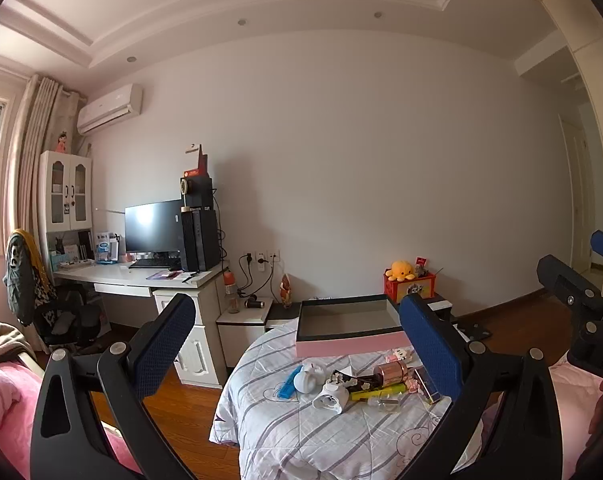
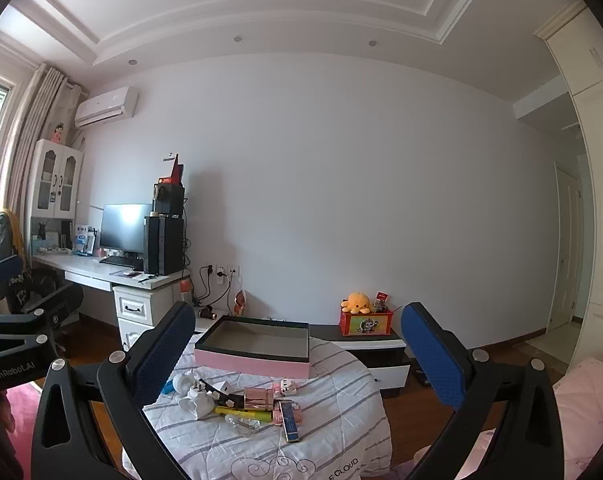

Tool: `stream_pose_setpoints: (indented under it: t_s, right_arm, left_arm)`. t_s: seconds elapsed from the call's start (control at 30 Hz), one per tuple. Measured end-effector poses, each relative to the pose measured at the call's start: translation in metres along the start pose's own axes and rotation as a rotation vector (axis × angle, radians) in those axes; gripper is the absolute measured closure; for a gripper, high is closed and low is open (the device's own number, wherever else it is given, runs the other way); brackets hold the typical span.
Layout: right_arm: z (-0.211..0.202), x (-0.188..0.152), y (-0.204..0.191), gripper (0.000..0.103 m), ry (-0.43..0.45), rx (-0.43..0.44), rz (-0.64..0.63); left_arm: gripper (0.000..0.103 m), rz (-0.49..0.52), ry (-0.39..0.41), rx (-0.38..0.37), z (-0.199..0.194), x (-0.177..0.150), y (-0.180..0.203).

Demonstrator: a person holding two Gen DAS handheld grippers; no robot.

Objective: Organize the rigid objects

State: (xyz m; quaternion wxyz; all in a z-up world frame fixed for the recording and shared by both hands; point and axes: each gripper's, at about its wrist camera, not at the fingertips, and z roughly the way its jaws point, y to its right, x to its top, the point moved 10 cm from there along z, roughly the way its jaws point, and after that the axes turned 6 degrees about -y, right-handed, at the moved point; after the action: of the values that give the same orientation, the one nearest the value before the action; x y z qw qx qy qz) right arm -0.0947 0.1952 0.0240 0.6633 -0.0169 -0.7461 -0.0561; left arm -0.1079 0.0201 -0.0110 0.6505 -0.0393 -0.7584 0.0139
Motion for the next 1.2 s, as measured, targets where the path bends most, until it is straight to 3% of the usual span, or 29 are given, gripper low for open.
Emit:
stream_pose_setpoints:
  t_s: [1.2]
  right_arm:
    - [0.0052,-0.0036,-0.0003,0.0,-0.013,-0.026,-0.005]
  left_arm:
    - [0.0,0.017,-0.016,0.003,0.0004,-0.0066,0.0038]
